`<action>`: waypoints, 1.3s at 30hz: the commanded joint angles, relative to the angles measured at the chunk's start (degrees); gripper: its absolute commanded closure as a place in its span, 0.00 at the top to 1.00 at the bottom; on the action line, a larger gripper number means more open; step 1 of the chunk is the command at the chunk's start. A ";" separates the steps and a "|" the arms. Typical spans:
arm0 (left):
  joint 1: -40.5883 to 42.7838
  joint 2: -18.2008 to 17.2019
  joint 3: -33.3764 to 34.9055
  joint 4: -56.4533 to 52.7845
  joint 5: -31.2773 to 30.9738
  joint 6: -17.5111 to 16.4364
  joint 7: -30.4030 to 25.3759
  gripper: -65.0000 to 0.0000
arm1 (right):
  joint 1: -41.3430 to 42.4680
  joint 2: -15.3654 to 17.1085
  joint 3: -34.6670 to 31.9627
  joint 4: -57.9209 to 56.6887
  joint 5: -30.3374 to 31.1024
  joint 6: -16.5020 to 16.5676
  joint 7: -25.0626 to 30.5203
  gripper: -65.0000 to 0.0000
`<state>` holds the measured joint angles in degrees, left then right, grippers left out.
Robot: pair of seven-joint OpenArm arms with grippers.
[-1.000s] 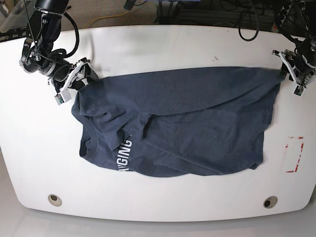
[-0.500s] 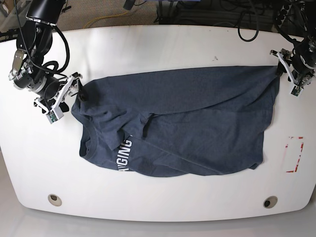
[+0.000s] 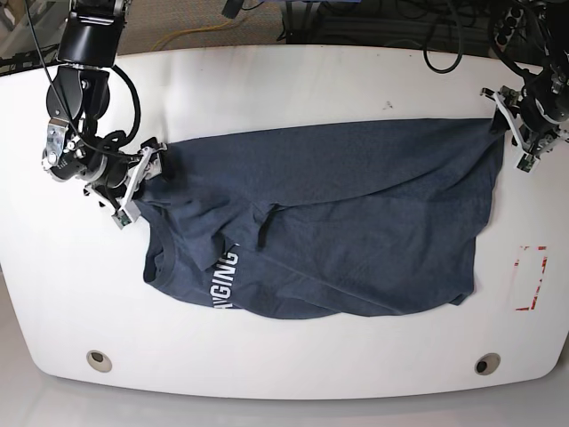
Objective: Fold the T-shirt properly
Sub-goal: 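Release the right gripper and regrasp the shirt edge beside it, then release the left gripper and regrasp the shirt edge lower down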
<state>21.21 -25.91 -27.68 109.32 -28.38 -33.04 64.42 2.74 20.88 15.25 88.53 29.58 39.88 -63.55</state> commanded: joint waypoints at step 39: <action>-29.70 6.26 -4.80 -28.92 -0.23 1.26 2.96 0.75 | -0.33 -1.59 3.00 1.80 2.02 0.12 6.71 0.00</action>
<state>-6.50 -18.57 -32.27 82.06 -27.51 -32.36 68.12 1.34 18.52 18.00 89.41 30.44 39.90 -57.84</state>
